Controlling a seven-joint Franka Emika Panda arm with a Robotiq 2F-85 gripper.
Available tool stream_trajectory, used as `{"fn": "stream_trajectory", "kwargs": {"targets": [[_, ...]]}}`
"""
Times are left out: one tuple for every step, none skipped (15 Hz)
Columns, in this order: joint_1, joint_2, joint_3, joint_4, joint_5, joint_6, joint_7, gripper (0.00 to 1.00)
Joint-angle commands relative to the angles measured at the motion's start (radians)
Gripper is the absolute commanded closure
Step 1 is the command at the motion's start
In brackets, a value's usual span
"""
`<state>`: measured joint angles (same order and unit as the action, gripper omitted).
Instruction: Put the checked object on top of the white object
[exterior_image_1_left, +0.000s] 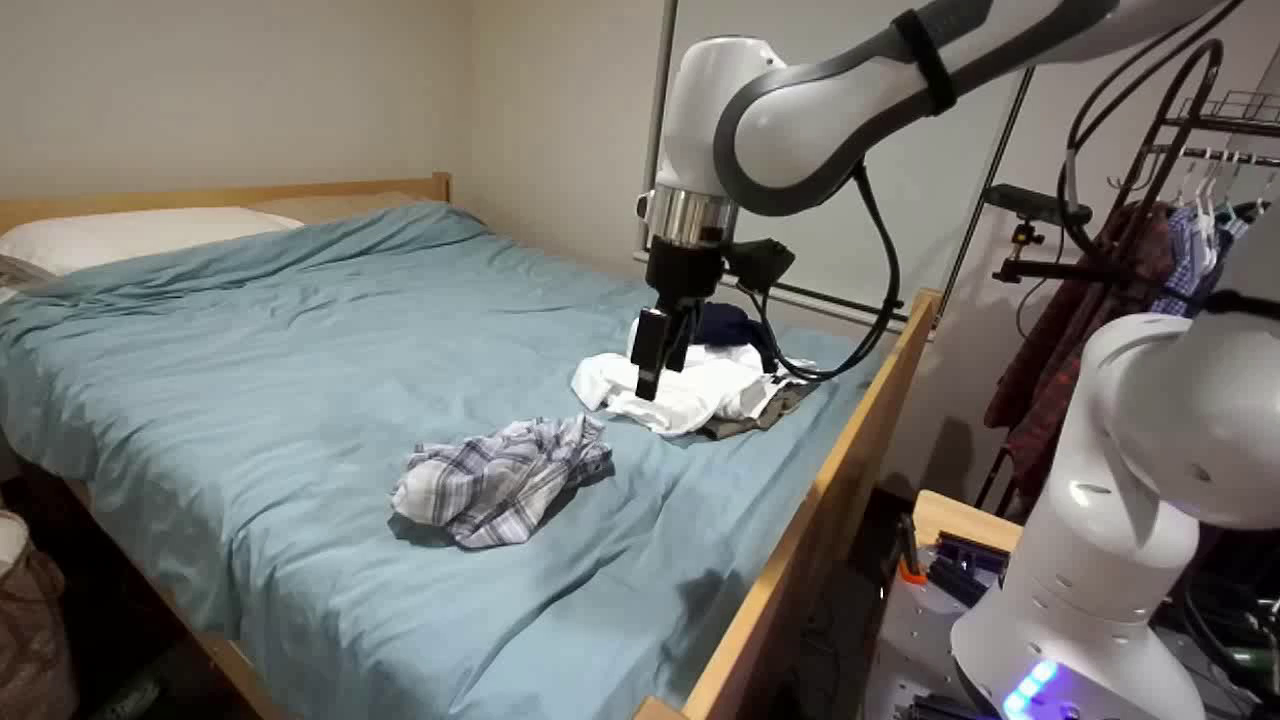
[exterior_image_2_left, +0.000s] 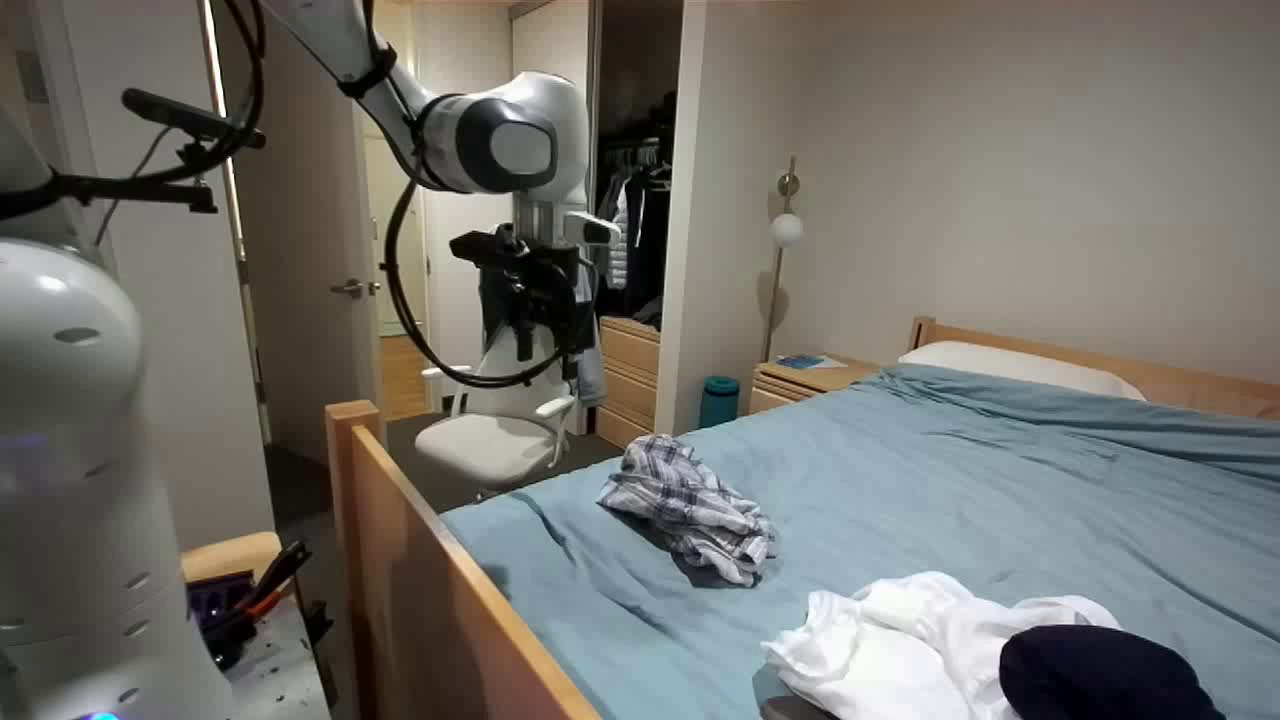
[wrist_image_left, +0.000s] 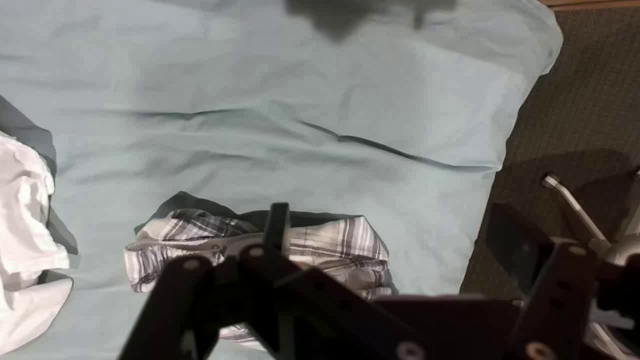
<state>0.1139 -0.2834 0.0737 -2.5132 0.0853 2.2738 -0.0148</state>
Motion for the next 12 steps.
{"fn": "stream_trajectory", "kwargs": {"targets": [[-0.003, 0.0, 0.003, 0.001, 0.001, -0.002, -0.001, 0.0], [-0.003, 0.0, 0.003, 0.001, 0.001, -0.002, -0.001, 0.0], [-0.01, 0.026, 0.012, 0.025, 0.0, 0.0, 0.057, 0.0], [-0.032, 0.063, 0.04, 0.051, -0.038, 0.027, 0.184, 0.0], [-0.034, 0.099, 0.054, 0.082, -0.049, 0.02, 0.251, 0.0], [-0.035, 0.161, 0.072, 0.126, -0.061, 0.045, 0.333, 0.0], [-0.04, 0.202, 0.085, 0.158, -0.075, 0.058, 0.405, 0.0], [-0.072, 0.262, 0.13, 0.202, -0.089, 0.093, 0.482, 0.0], [-0.08, 0.303, 0.146, 0.237, -0.117, 0.103, 0.56, 0.0], [-0.085, 0.351, 0.155, 0.283, -0.152, 0.102, 0.638, 0.0], [-0.035, 0.386, 0.11, 0.326, -0.186, 0.076, 0.717, 0.0], [-0.023, 0.295, 0.097, 0.232, -0.131, 0.092, 0.595, 0.0]]}}
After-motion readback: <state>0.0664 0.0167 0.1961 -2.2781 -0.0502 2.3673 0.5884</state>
